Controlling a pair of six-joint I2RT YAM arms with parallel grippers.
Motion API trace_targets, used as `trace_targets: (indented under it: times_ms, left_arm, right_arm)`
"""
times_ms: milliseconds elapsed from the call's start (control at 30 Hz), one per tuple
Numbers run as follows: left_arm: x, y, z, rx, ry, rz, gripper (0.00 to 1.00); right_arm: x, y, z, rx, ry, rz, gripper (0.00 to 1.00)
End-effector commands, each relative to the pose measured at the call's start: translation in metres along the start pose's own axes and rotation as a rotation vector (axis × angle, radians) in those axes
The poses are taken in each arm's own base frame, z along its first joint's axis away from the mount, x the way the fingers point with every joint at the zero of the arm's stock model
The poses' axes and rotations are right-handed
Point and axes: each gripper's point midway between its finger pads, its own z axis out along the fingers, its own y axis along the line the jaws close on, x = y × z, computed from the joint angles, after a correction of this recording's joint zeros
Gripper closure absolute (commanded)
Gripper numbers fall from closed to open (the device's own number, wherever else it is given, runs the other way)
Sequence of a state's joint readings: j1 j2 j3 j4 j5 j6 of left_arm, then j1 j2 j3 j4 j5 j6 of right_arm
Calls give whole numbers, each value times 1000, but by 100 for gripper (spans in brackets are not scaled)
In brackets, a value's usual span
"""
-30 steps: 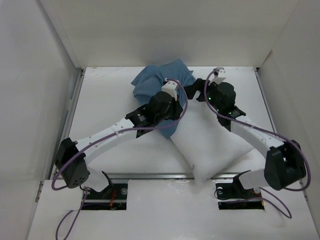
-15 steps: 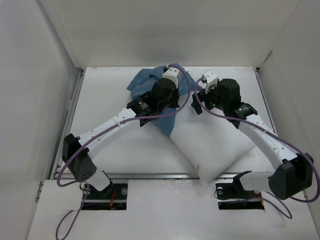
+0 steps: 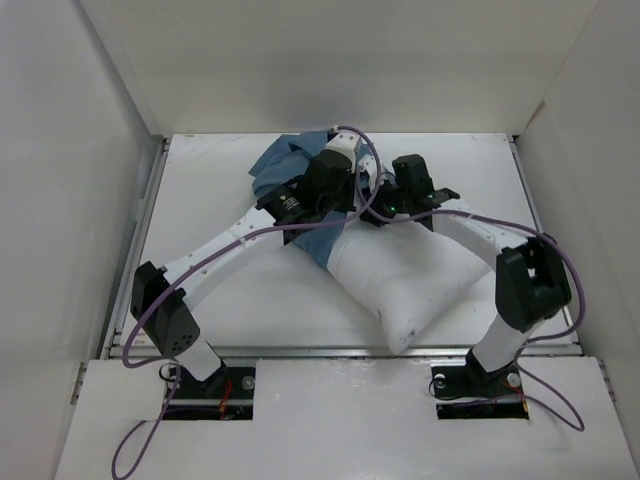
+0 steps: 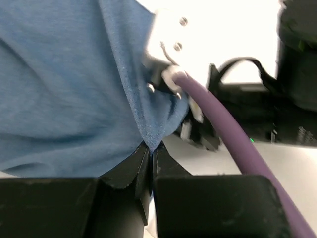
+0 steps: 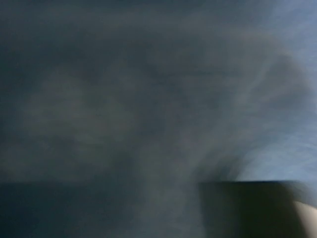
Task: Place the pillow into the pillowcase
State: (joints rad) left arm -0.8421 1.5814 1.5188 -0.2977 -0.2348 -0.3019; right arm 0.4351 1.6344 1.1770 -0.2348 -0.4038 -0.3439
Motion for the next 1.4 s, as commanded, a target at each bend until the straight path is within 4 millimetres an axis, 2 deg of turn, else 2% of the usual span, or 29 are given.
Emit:
trace_targets:
  times_ms: [0, 33, 67, 100, 133, 167, 200, 233, 267, 300, 333, 400, 433, 467, 500, 567, 600, 633, 667, 767, 800, 833, 900, 933, 1000, 1067, 1133, 1167, 1367]
  left_arm:
    - [-37, -19, -16, 86, -87, -5, 100]
    - [-36, -21, -16, 96, -84, 8, 100]
    - [-36, -23, -16, 107, -80, 9, 100]
    - [-36, -23, -16, 107, -80, 9, 100]
    - [-40, -26, -19, 125, -87, 16, 100]
    - [-40, -26, -19, 125, -87, 16, 100]
    - [-41, -28, -19, 137, -92, 14, 100]
    - [-45, -34, -22, 150, -102, 25, 100]
    - [-49, -35, -24, 153, -111, 32, 100]
    - [-51, -40, -26, 164, -117, 33, 100]
    - [-51, -48, -27, 187, -116, 47, 100]
    - [-67, -58, -34, 217, -150, 53, 100]
    - [-67, -67, -36, 242, -143, 59, 100]
    - [-76, -77, -44, 279, -161, 58, 100]
    - [-77, -84, -48, 321, -159, 73, 100]
    - [-74, -103, -59, 399, -155, 85, 100]
    - [-69, -114, -65, 455, -138, 95, 100]
    - [-67, -117, -66, 472, -130, 85, 100]
    - [-61, -131, -73, 513, -118, 97, 100]
    - [-26, -137, -73, 526, -18, 77, 100]
    - [-15, -142, -78, 548, 13, 78, 100]
    - [7, -141, -78, 560, 65, 78, 100]
    - [28, -145, -82, 598, 115, 69, 100]
    - [48, -147, -87, 632, 168, 80, 100]
    - [64, -147, -88, 633, 218, 76, 100]
    - [85, -149, -100, 671, 292, 90, 100]
    - [90, -158, -117, 727, 313, 103, 100]
    - [102, -154, -116, 719, 351, 96, 100]
    - [90, -156, -150, 795, 313, 54, 100]
  right_arm:
    - [6, 3, 32, -13, 74, 99, 83]
    - [-6, -4, 31, 6, 41, 142, 100]
    - [-22, -13, 23, 33, -19, 181, 100]
    - [-50, -7, 3, 28, -114, 181, 100]
    - [-82, -14, -12, 58, -259, 189, 100]
    - [-68, -16, -19, 117, -292, 213, 100]
    - [-79, -15, -33, 161, -387, 208, 100]
    - [-133, -14, -85, 213, -657, 162, 100]
    - [-138, -5, -99, 211, -725, 133, 100]
    - [-126, 1, -103, 209, -751, 132, 100]
    - [-141, 13, -123, 195, -823, 96, 100]
    - [-155, 22, -137, 194, -917, 111, 100]
    - [-151, 23, -137, 204, -937, 136, 100]
    - [-167, 24, -155, 209, -1052, 161, 100]
    - [-169, 21, -160, 226, -1096, 171, 100]
    - [-171, 16, -157, 265, -1164, 228, 100]
    - [-185, 16, -176, 275, -1283, 232, 100]
    - [-186, 7, -182, 339, -1341, 289, 100]
    - [-186, 0, -186, 366, -1386, 324, 100]
    - [-202, -21, -200, 439, -1528, 443, 100]
    - [-202, -29, -191, 470, -1521, 494, 100]
    - [-204, -37, -190, 507, -1527, 525, 100]
    - [-202, -59, -194, 615, -1558, 619, 100]
    - [-198, -66, -190, 645, -1581, 650, 100]
    - [-191, -83, -194, 741, -1621, 745, 100]
    - [-184, -95, -180, 803, -1598, 789, 100]
    - [-179, -101, -177, 842, -1596, 822, 100]
    - [-173, -104, -170, 868, -1574, 834, 100]
    - [-155, -122, -157, 934, -1522, 850, 100]
